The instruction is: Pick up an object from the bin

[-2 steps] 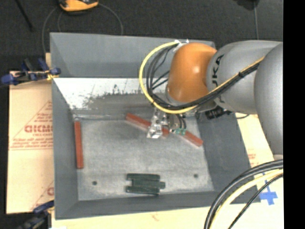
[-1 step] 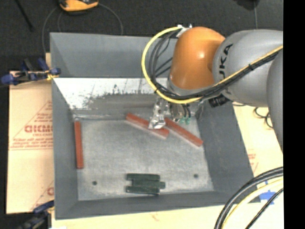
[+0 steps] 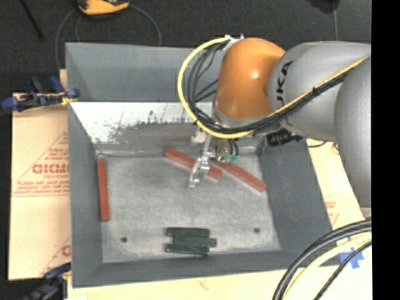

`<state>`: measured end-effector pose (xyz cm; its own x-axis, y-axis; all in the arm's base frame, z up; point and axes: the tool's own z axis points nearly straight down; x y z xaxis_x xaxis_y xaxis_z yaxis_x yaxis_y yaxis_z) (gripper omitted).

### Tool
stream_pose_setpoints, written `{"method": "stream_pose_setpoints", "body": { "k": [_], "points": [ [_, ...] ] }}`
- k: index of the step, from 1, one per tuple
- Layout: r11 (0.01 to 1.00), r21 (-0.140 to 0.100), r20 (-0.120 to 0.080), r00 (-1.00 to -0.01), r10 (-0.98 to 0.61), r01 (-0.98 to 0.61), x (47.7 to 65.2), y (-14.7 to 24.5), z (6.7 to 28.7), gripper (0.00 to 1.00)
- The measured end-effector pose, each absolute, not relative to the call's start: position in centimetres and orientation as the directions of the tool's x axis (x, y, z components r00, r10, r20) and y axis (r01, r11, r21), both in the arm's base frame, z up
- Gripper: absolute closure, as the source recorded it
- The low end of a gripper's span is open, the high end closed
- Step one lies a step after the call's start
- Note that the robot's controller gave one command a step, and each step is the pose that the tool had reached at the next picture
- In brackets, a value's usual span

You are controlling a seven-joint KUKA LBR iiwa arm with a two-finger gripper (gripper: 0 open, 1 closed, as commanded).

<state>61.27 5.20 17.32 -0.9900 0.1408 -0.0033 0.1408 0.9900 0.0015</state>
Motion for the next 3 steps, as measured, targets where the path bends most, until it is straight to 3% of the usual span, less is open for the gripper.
{"method": "stream_pose_setpoints", "body": {
  "k": [1,2,3],
  "points": [
    [0.988,0.001,-0.002,-0.988,0.155,0.155,61.3,5.4,16.8,0.0],
    [0.995,0.004,-0.003,-0.995,0.103,0.103,62.3,6.2,8.1,1.0],
    [0.995,0.004,-0.017,-0.994,0.104,0.104,62.4,6.0,7.9,0.0]
  ]
}}
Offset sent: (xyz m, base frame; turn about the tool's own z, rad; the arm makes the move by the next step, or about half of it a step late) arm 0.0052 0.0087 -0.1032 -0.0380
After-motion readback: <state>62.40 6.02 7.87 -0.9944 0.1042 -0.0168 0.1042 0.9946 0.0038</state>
